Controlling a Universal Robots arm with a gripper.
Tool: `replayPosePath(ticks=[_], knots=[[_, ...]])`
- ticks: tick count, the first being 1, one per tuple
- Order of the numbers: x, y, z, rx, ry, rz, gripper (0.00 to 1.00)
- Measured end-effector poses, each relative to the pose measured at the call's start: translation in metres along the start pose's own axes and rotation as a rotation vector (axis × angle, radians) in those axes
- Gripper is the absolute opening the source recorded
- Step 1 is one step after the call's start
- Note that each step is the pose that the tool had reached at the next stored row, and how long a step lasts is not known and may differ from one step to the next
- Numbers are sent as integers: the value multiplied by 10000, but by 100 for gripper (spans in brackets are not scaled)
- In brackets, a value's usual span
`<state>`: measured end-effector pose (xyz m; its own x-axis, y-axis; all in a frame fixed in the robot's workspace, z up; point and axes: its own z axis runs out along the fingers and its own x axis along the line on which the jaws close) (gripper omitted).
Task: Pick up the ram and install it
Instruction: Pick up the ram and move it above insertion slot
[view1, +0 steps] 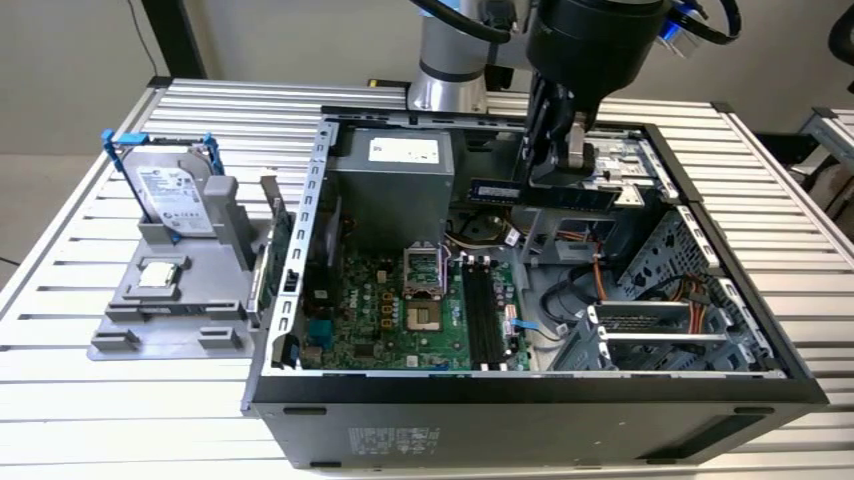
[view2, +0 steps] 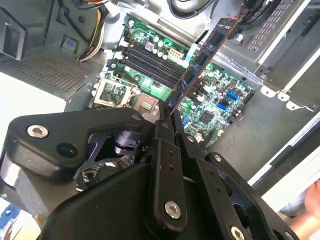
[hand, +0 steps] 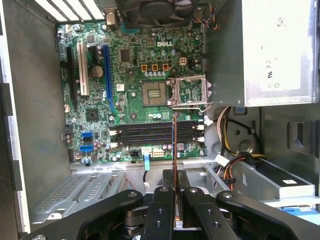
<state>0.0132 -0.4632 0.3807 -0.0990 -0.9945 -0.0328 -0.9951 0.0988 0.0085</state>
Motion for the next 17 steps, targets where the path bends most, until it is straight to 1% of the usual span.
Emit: replayPosePath(ticks=[10, 17], knots=[[0, 0, 0, 39, -10, 1190, 0], [0, 0, 0, 71, -19, 2157, 0]])
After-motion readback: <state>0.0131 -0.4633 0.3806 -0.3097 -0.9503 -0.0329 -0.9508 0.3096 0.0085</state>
